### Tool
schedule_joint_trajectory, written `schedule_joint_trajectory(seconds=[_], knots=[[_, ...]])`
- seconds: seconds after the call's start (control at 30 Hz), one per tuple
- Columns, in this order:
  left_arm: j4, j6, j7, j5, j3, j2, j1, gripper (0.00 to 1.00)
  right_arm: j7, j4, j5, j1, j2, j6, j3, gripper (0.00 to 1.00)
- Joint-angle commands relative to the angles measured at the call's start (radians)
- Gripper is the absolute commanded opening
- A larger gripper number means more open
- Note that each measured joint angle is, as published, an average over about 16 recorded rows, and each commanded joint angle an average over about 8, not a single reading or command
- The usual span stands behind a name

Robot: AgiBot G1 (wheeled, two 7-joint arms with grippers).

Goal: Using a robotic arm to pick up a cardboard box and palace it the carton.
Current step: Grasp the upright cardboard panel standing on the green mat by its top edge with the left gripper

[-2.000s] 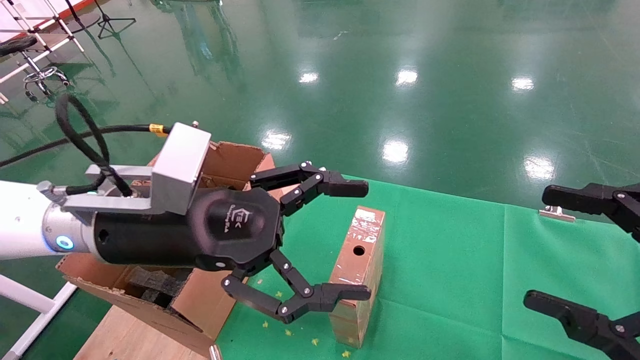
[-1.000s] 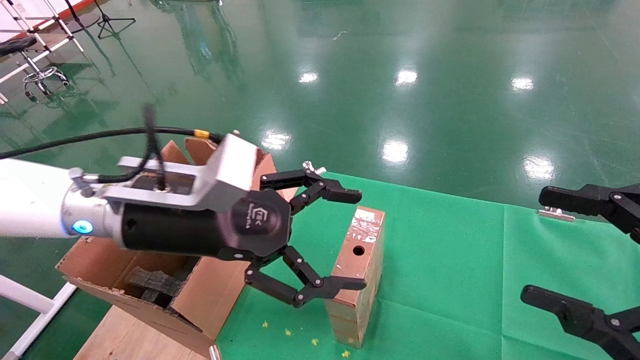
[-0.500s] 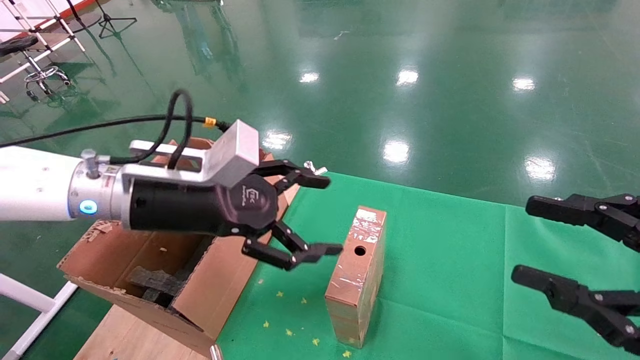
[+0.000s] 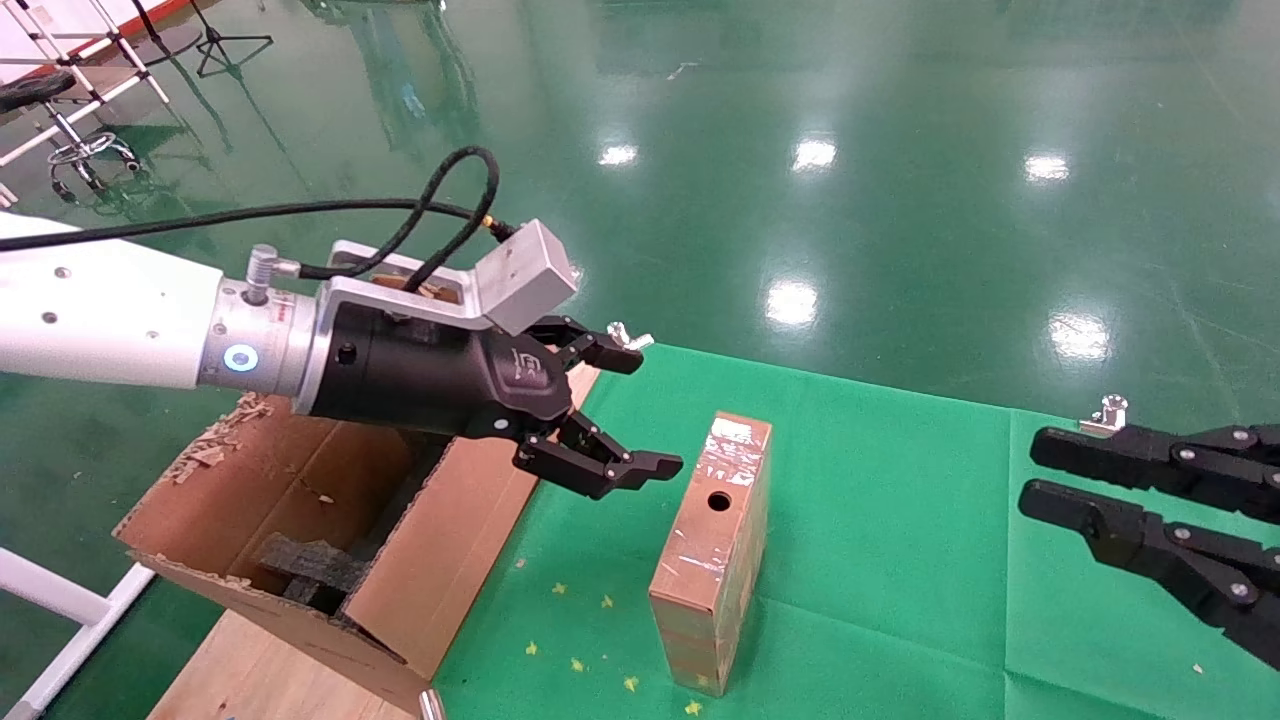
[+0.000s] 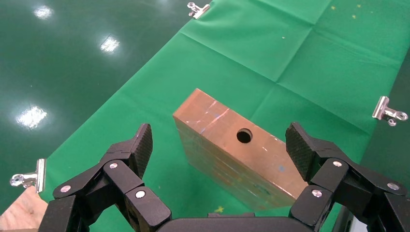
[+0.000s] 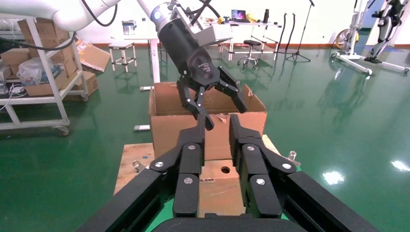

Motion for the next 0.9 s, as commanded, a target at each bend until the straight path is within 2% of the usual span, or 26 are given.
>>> schedule_joint_trajectory(seconds=[0.03, 0.13, 0.23, 0.37, 0.5, 0.67, 0.9], knots=[[0.006, 0.003, 0.014, 0.004, 0.001, 0.000, -0.002, 1.00, 0.000, 0.000, 0.000, 0.000, 0.000, 0.000, 0.000, 0.00], [0.005, 0.019, -0.016, 0.078, 0.034, 0.040, -0.052, 1.00, 0.000, 0.000, 0.000, 0.000, 0.000, 0.000, 0.000, 0.00], [0.007, 0.048, -0.104, 0.179, 0.083, 0.104, -0.119, 1.00, 0.000, 0.000, 0.000, 0.000, 0.000, 0.000, 0.000, 0.00], [0.026, 0.108, -0.297, 0.318, 0.162, 0.204, -0.209, 1.00, 0.000, 0.000, 0.000, 0.000, 0.000, 0.000, 0.000, 0.00], [0.076, 0.158, -0.516, 0.403, 0.243, 0.298, -0.284, 1.00, 0.000, 0.000, 0.000, 0.000, 0.000, 0.000, 0.000, 0.00], [0.180, 0.172, -0.709, 0.432, 0.344, 0.394, -0.366, 1.00, 0.000, 0.000, 0.000, 0.000, 0.000, 0.000, 0.000, 0.00], [0.346, 0.172, -0.842, 0.382, 0.463, 0.507, -0.433, 1.00, 0.000, 0.000, 0.000, 0.000, 0.000, 0.000, 0.000, 0.00]])
